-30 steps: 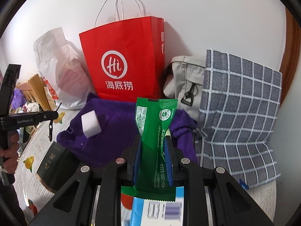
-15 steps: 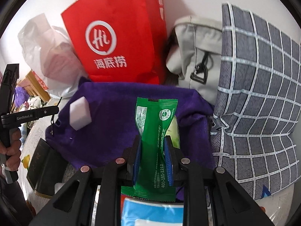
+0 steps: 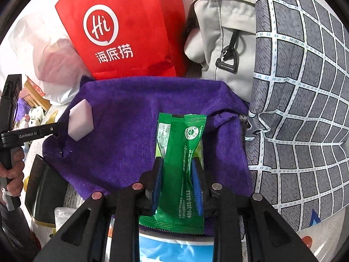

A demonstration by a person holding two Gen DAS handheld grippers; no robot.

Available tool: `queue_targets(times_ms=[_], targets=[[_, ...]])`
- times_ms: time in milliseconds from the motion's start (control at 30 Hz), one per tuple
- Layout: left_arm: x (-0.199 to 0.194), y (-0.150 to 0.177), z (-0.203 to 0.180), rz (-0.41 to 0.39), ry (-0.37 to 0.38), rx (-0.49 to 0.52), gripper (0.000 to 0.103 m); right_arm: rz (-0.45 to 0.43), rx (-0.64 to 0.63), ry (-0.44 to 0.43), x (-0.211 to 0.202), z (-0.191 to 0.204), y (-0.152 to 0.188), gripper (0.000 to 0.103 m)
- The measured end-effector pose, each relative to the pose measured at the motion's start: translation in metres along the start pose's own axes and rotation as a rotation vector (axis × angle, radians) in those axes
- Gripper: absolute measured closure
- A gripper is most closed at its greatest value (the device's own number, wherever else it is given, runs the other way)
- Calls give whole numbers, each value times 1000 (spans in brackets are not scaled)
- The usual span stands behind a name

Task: Organize soft objects
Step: 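Lower the wrapper and strap onto the purple towel and open both grippers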

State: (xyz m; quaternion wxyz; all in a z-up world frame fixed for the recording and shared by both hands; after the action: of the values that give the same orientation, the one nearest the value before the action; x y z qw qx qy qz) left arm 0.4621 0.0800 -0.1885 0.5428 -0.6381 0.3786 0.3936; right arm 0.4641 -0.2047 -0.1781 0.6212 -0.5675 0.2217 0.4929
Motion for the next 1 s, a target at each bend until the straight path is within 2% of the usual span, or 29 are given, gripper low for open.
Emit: queue_targets(times_ms=[167, 300, 400, 467, 633, 867, 1000], targets=[[3, 1, -4, 5, 13, 8, 83, 4, -7, 2, 1, 2, -1, 69], [2, 2, -7, 9, 34, 12, 82, -18, -10, -5, -7, 4, -2, 45], [-7, 3, -8, -10, 22, 11, 69, -49, -21, 17, -17, 7, -1, 38], [-17, 4, -8, -32, 7, 21, 61, -89, -24, 29, -27, 9, 0, 38], [-52, 19, -12, -112, -14, 45, 52, -137, 17, 59, -52, 12, 12, 38], [-99, 60, -3, -166, 50, 39, 52, -176, 59, 39, -94, 31, 50, 38], [-128, 88, 2, -212, 80, 28, 52, -141, 63, 13, -115, 50, 87, 38]])
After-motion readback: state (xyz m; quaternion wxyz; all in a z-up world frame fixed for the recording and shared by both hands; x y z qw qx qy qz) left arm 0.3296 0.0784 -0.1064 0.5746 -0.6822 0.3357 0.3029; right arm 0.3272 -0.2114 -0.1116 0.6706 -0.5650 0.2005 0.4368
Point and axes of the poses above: each gripper's, at about its wrist camera, not at the fingertips, and x roughly the way its jaws point, z to its left, y to its underside, the point moved 1 cm from there along x, roughly the way its jaws point, and after that the axes turned 6 degrees about -y, right-handed, at the moved point
